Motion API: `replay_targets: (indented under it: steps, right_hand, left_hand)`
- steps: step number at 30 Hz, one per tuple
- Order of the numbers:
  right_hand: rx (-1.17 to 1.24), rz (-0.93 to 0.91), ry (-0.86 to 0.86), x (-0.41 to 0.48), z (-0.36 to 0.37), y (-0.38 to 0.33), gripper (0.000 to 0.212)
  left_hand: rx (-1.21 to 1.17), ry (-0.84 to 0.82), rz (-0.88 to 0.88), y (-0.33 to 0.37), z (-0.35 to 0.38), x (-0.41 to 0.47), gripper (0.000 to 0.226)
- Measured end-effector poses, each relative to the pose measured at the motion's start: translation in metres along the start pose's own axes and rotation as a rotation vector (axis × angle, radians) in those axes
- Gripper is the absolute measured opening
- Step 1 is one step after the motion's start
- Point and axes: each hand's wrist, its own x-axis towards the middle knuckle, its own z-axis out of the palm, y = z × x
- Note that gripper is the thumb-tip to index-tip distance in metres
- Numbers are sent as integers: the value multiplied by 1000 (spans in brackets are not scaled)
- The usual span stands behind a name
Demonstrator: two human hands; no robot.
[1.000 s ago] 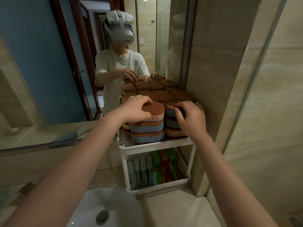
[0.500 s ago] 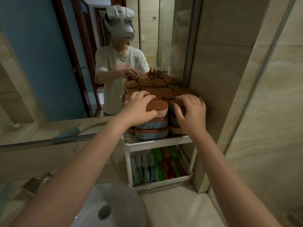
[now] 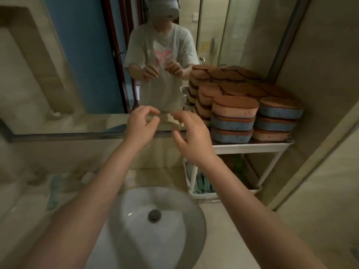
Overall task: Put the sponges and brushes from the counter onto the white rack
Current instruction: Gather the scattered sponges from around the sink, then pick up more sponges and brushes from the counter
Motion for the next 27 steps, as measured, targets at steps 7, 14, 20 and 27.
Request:
replay_targets:
  steps: [7, 14, 20, 27]
  right_hand:
    - [105, 380, -306, -9, 130, -37, 26]
    - [201, 862, -594, -62, 252, -35, 21]
    - [349, 1291, -710, -108, 316, -15, 26]
    - [384, 1510, -706, -119, 369, -3, 25]
  left_hand:
    - [6, 51, -316, -140, -87, -28, 16]
    - [82, 37, -631, -273, -144, -61, 19]
    - [165, -58, -776, -345, -155, -92, 19]
    - [305, -158, -934, -408, -153, -110, 17]
